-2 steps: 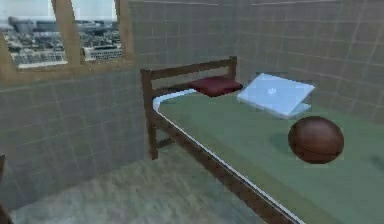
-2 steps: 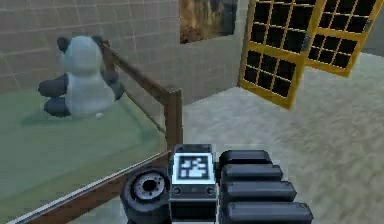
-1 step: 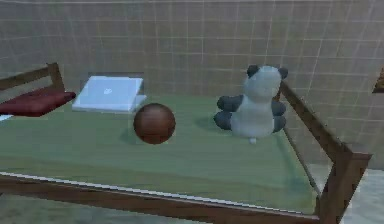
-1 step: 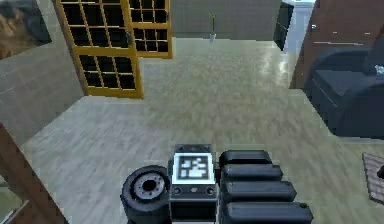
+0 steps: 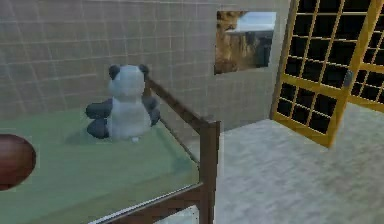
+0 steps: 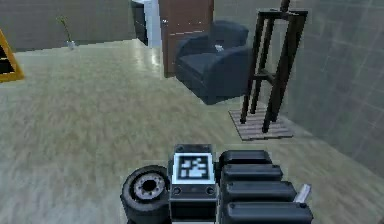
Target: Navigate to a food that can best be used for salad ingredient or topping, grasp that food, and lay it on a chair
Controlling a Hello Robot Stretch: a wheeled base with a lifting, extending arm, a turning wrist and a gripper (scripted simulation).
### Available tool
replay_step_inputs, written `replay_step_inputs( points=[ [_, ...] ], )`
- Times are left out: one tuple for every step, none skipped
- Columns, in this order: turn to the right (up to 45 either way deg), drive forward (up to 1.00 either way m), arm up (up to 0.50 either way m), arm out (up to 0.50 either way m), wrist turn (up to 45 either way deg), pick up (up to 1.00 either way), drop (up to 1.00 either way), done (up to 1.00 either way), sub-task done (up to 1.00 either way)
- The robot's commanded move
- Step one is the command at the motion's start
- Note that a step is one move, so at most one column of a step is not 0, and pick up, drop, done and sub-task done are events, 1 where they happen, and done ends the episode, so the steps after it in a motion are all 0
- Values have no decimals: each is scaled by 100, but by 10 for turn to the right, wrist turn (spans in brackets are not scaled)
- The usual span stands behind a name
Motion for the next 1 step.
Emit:
replay_step_inputs(
  points=[
    [-450,0,0,0,0,0,0,0,0]
  ],
)
